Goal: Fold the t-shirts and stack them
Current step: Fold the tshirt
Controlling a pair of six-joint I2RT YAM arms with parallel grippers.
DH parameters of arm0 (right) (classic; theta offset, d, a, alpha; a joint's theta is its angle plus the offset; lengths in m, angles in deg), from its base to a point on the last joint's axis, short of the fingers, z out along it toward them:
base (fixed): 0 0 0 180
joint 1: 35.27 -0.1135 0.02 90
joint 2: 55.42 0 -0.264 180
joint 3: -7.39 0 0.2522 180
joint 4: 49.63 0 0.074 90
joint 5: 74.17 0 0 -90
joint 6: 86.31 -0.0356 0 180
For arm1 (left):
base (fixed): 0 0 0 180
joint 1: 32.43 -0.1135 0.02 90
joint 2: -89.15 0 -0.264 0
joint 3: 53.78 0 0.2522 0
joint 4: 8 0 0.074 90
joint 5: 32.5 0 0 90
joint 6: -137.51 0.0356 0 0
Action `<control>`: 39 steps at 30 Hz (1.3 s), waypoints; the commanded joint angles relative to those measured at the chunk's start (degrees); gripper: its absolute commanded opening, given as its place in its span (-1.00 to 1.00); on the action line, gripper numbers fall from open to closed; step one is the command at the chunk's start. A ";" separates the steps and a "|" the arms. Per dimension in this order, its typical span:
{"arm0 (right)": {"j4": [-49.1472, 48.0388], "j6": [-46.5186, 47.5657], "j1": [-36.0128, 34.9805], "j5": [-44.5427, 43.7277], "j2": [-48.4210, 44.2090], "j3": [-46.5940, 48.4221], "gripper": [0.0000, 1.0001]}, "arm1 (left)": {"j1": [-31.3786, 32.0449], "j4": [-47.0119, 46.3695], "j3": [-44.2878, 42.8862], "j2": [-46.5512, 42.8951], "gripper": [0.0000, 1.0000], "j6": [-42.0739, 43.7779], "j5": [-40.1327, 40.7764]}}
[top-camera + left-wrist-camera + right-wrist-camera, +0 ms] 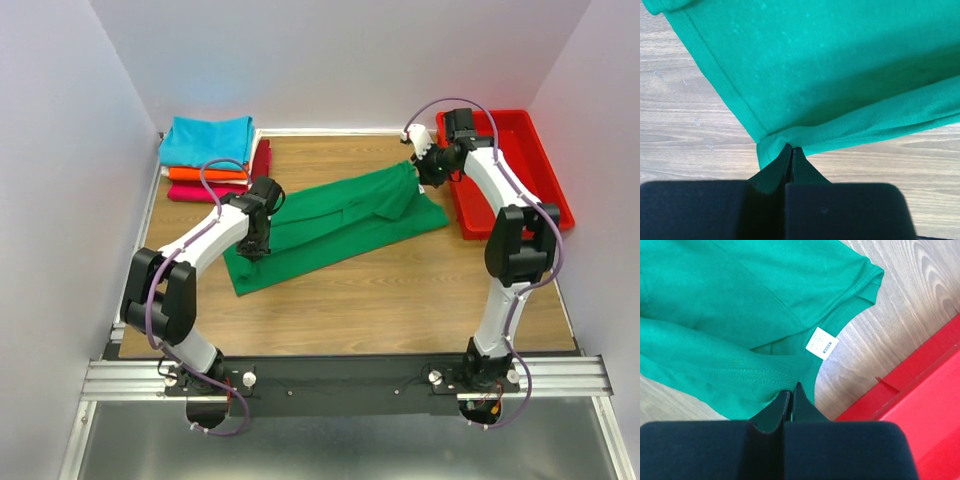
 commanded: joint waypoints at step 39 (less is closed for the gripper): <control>-13.83 -23.38 -3.01 0.62 8.42 9.41 0.14 | -5.98 -6.15 -14.43 -2.66 0.34 3.32 12.19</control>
